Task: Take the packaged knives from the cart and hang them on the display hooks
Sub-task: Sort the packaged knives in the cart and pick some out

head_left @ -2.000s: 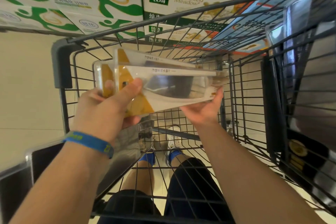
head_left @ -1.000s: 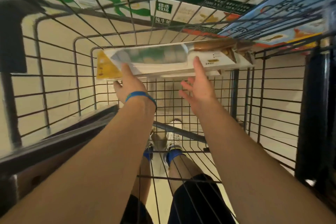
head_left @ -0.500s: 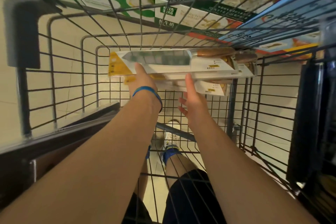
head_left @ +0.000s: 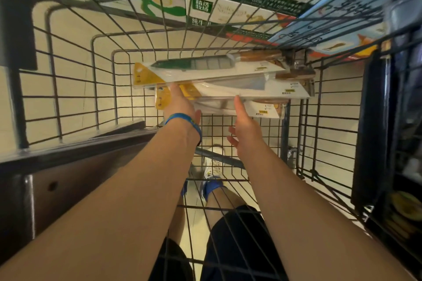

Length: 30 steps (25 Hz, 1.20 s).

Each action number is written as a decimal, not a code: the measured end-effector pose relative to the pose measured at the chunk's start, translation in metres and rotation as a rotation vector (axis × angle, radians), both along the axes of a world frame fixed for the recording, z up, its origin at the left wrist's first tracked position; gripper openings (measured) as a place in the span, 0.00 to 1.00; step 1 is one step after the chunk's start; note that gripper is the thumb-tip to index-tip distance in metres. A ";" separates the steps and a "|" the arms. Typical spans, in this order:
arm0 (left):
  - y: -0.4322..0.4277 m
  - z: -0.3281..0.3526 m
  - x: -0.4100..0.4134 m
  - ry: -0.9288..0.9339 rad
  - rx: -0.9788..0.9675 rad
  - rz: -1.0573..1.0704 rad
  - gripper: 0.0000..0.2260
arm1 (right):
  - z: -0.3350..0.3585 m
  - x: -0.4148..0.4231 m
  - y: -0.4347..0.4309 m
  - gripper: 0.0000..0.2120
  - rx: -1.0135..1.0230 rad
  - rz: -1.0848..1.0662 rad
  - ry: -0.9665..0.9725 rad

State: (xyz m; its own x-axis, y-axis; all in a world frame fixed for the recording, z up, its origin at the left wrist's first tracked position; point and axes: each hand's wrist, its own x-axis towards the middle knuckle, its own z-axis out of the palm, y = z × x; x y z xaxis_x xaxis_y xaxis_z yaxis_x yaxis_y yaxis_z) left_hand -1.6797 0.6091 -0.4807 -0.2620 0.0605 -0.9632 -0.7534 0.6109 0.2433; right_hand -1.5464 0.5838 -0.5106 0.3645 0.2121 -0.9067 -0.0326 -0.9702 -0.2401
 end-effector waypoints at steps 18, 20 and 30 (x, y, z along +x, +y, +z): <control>-0.098 0.189 -0.015 -0.174 0.081 -0.731 0.14 | 0.200 -0.029 -0.081 0.12 0.088 0.301 0.243; -0.100 0.203 -0.025 -0.116 0.081 -0.867 0.13 | 0.226 -0.019 -0.085 0.12 0.161 0.420 0.230; -0.118 0.247 -0.037 0.094 0.061 -0.978 0.07 | 0.289 0.020 -0.102 0.13 0.132 0.733 -0.021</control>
State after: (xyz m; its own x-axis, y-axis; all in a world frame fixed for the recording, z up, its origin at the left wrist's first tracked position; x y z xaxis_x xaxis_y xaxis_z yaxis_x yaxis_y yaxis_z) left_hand -1.7167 0.4913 -0.2338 -0.1460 0.3401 -0.9290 0.1014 0.9392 0.3280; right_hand -1.5269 0.4820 -0.2219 0.1050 0.5143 -0.8512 0.6176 -0.7046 -0.3495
